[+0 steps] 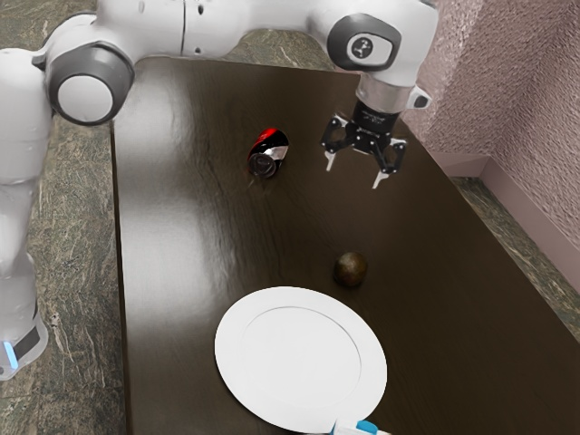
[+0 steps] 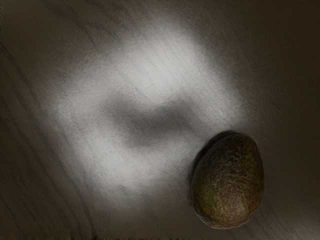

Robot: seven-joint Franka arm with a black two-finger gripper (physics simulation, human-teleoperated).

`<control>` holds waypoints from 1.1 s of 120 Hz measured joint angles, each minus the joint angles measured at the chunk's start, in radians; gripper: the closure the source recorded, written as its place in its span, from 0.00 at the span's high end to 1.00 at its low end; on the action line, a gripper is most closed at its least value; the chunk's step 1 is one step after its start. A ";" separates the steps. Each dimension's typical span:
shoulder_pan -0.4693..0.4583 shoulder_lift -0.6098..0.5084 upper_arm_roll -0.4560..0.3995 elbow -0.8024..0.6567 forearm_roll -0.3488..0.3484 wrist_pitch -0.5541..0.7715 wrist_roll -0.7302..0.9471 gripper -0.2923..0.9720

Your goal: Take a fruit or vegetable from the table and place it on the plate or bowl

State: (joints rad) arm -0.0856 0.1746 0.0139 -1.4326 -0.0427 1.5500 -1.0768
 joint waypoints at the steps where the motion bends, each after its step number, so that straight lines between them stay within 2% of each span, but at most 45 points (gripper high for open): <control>1: -0.003 -0.009 0.000 -0.019 0.001 0.009 -0.005 0.77; 11: -0.022 -0.068 -0.027 -0.150 0.020 0.100 -0.045 0.77; 27: -0.036 -0.098 -0.039 -0.226 0.036 0.214 -0.078 0.77; 48: -0.011 -0.101 -0.083 -0.297 0.042 0.327 -0.095 0.77; 71: -0.036 -0.101 -0.103 -0.336 0.044 0.394 -0.101 0.77; 132: -0.003 -0.034 -0.092 -0.303 0.049 0.468 -0.060 0.77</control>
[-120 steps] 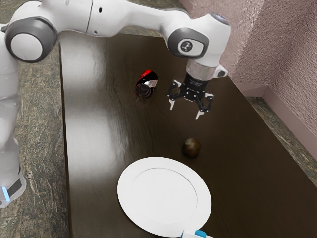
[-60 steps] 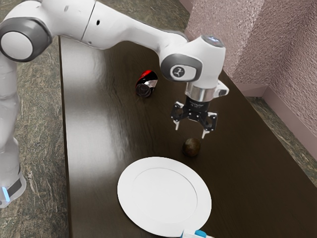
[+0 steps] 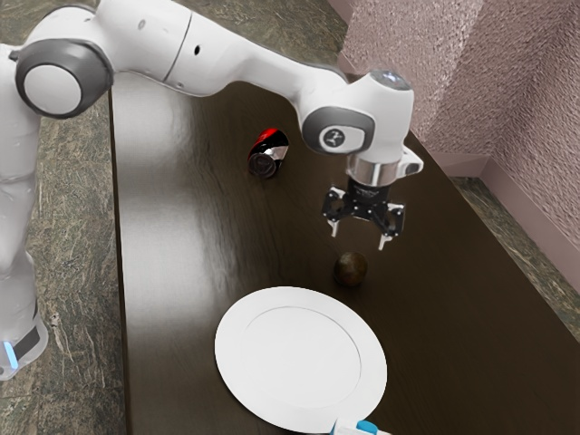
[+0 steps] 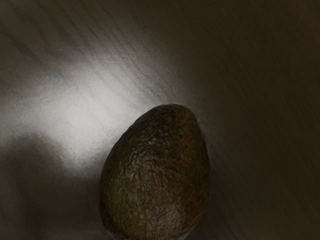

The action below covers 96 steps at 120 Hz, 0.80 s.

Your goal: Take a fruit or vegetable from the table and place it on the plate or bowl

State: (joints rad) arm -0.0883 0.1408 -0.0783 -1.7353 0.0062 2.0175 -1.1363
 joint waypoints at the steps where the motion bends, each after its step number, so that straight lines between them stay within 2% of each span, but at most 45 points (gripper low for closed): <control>1: 0.000 0.003 0.000 0.002 0.000 0.001 0.001 0.77; 20: -0.001 0.045 0.000 0.025 0.001 0.010 0.021 0.77; 96: -0.005 0.053 -0.008 -0.041 0.012 0.058 0.084 0.77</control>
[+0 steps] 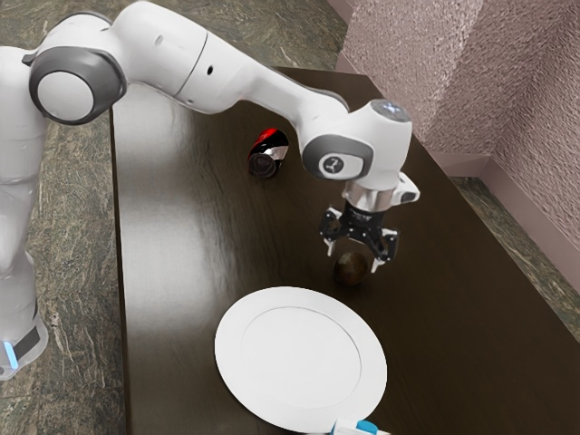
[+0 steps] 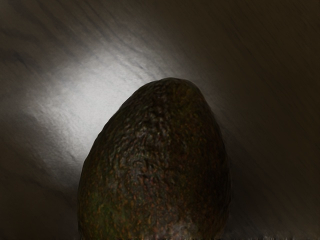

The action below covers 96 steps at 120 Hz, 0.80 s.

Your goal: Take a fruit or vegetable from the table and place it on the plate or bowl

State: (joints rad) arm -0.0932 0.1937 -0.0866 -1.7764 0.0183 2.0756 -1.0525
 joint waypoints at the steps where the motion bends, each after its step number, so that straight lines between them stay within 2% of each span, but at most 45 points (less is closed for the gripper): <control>1: 0.000 0.000 0.000 0.000 0.000 0.001 0.001 0.77; 96: 0.033 0.019 0.007 0.009 -0.009 0.018 0.036 0.77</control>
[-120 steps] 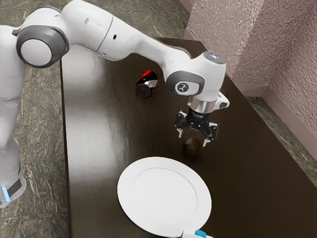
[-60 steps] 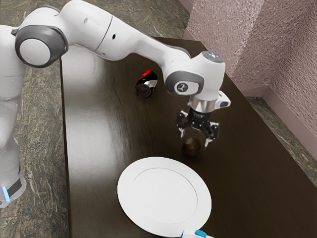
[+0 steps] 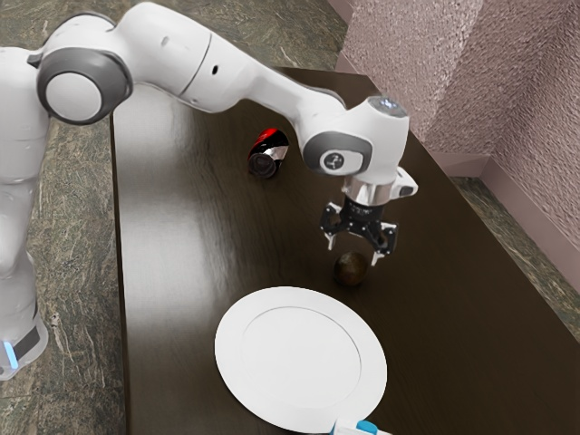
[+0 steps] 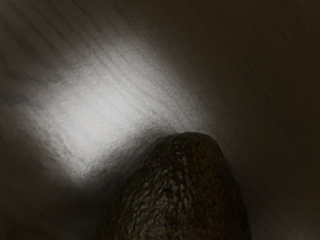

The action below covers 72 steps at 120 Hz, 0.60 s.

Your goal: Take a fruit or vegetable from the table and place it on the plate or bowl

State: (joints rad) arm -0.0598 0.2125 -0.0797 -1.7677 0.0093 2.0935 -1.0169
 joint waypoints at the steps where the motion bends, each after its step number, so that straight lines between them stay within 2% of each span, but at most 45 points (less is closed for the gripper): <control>1: 0.000 0.001 0.000 0.000 0.000 0.000 0.000 0.77; 72: -0.014 0.063 -0.007 -0.001 -0.014 0.031 0.009 0.77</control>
State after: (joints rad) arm -0.0735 0.2755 -0.0870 -1.7691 -0.0047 2.1245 -1.0082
